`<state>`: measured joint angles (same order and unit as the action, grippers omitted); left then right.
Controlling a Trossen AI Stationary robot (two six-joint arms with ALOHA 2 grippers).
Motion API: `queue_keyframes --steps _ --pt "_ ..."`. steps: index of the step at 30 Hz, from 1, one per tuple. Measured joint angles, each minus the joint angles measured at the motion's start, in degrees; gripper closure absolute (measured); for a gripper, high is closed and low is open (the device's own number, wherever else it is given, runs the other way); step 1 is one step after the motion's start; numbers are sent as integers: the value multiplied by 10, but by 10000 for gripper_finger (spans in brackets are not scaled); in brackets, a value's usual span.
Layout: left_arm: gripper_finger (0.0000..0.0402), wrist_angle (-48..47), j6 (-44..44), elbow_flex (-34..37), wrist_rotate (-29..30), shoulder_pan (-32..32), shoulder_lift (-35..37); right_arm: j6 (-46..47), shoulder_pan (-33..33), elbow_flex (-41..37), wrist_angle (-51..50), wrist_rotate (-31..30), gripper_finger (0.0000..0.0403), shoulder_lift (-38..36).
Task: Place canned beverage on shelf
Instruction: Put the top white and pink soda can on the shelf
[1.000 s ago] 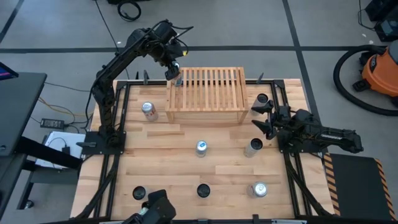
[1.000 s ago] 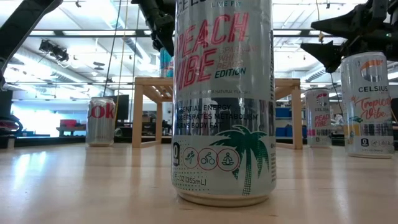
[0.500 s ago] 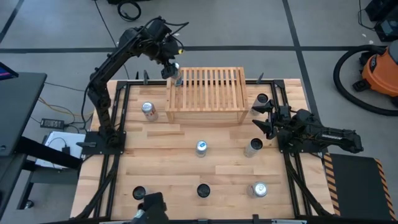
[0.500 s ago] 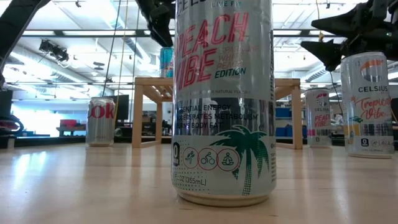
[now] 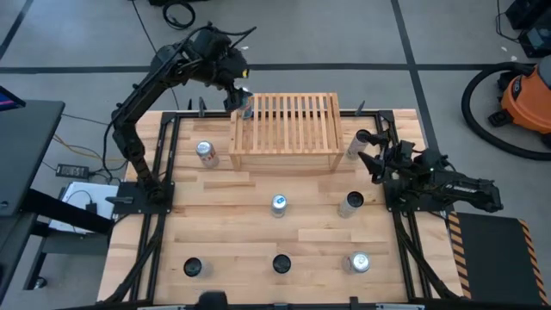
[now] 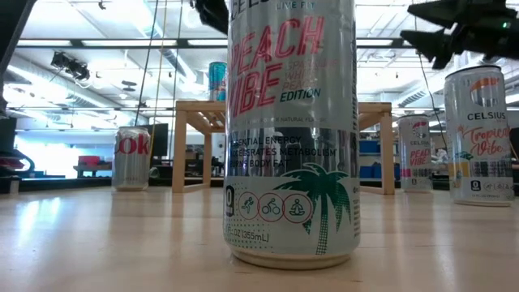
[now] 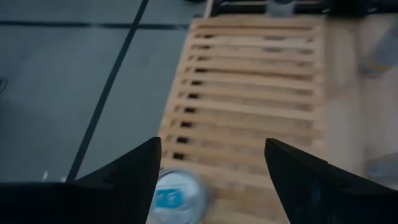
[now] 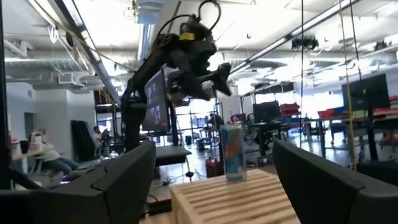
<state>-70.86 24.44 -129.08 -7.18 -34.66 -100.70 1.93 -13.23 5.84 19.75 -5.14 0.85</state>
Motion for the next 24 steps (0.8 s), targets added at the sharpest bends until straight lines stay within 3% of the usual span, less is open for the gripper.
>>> queue_keyframes --steps 11,24 --pt "113 -31 -13 0 -1 116 21 -2 0 203 -321 -71 70 39" --pt "113 -71 -69 0 0 172 22 -22 0 415 -640 -72 70 200"
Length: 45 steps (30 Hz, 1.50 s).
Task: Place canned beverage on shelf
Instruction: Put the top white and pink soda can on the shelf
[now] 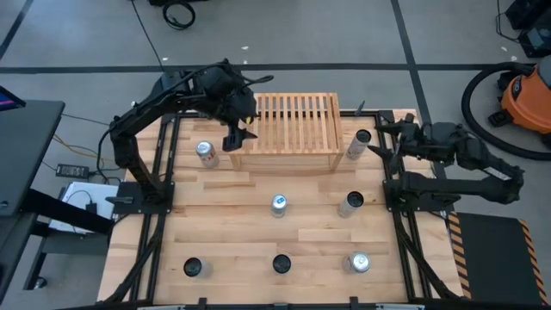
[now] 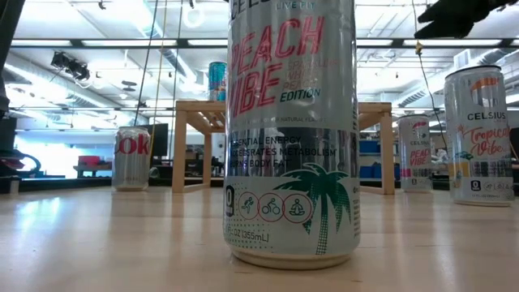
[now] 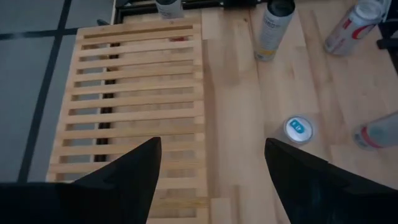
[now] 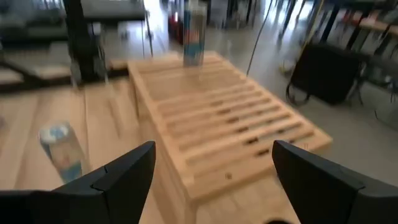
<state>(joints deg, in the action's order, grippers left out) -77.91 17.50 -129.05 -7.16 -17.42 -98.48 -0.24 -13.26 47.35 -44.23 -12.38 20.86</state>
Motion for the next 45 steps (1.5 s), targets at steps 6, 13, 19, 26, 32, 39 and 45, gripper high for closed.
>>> queue_keyframes --steps 6,13,19,26,32,39,45 --pt "113 0 -19 0 0 15 0 -18 0 53 -81 0 70 75" --pt "113 0 -19 0 0 29 0 5 -27 46 -138 -75 70 106" --pt "113 0 -17 0 0 28 0 7 -85 42 -156 -57 70 105" --pt "113 0 13 0 0 27 0 -9 -166 42 -149 12 70 127" --pt "113 0 16 0 0 27 0 -91 -225 42 -150 180 70 169" --pt "113 -1 15 0 0 27 -1 -198 -276 41 -169 175 70 238" --pt "113 -1 11 0 0 27 -1 -213 -314 41 -159 170 70 260"
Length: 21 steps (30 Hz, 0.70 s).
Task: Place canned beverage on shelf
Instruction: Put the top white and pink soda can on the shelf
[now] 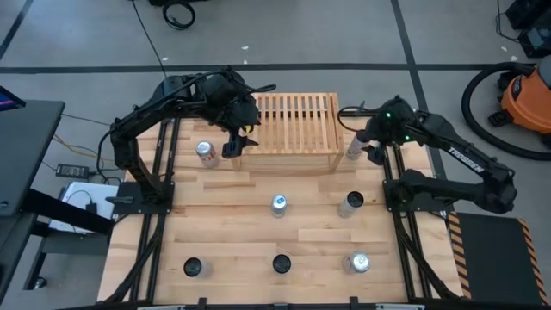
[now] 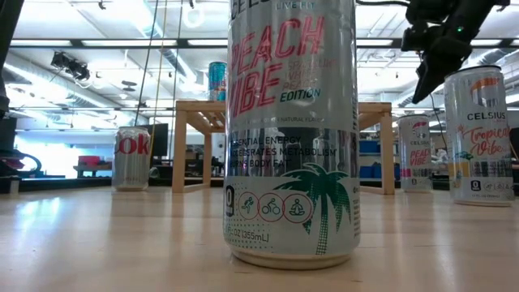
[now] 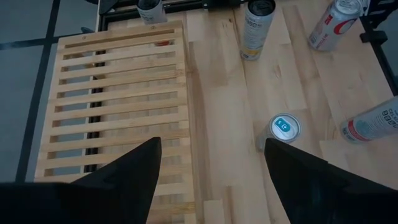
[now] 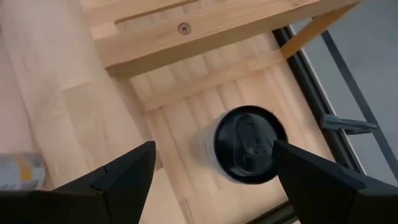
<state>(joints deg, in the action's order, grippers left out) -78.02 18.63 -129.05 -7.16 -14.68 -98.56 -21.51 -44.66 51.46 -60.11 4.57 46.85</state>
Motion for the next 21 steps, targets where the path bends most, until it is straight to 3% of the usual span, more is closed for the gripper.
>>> queue_keyframes --steps 10,16,21 --pt "113 0 6 0 0 0 0 38 -66 0 39 1 70 14" --pt "113 0 13 0 0 0 0 40 -87 0 40 44 70 45" --pt "113 0 11 0 0 0 0 40 -92 0 45 21 70 66"
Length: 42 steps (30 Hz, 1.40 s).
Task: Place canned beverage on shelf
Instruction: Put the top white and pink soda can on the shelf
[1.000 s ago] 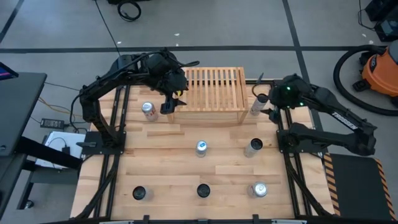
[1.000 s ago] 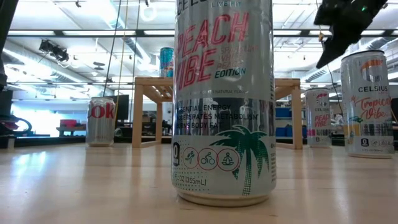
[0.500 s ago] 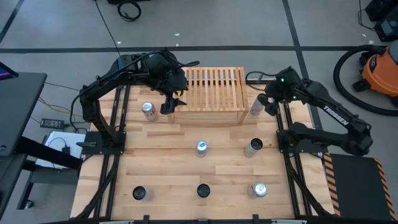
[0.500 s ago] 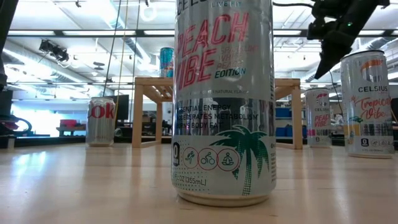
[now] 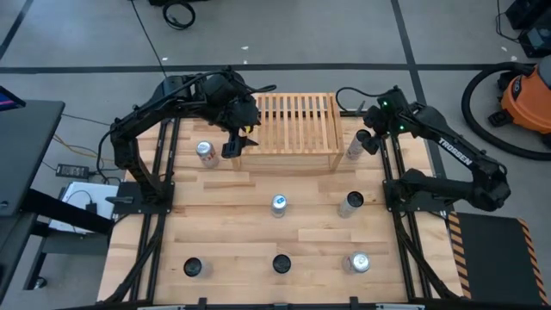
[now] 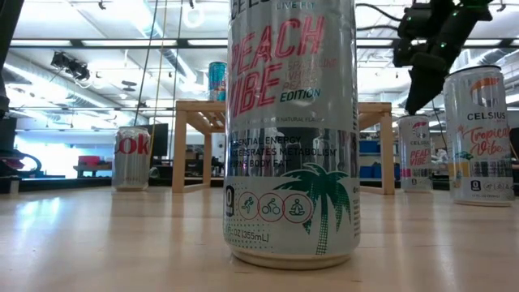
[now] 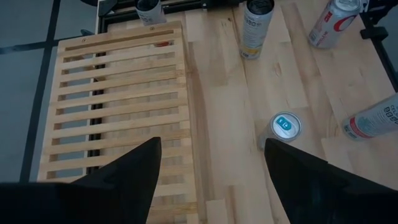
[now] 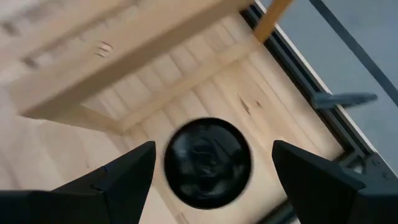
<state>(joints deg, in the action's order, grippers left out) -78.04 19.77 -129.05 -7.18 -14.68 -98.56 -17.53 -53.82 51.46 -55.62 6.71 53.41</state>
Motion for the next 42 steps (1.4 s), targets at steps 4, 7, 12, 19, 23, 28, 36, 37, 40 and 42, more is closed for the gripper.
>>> queue_keyframes --steps 4,7,12,19,23,28,36,37,40,42 --pt "113 0 0 0 0 0 0 0 -6 0 -2 0 70 12" --pt "113 0 -1 0 0 0 0 4 -8 0 -9 7 70 19" --pt "113 0 -7 0 0 0 0 7 -8 -5 -20 31 70 27" --pt "113 0 -9 0 0 0 0 4 -8 -7 8 6 70 17" --pt "113 1 -11 0 0 0 0 4 -8 -7 10 -14 70 7" --pt "113 2 -11 0 0 0 0 9 -8 -7 -1 -12 70 -6" --pt "113 2 -11 0 0 0 0 34 -8 -7 -31 23 70 -9" --pt "113 2 -11 0 0 0 0 34 -8 -7 -30 26 70 -9" --pt "113 3 -11 0 0 0 0 36 -8 -7 -23 27 70 -9" --pt "113 3 -12 0 0 0 0 38 -8 -7 -22 25 70 -9"
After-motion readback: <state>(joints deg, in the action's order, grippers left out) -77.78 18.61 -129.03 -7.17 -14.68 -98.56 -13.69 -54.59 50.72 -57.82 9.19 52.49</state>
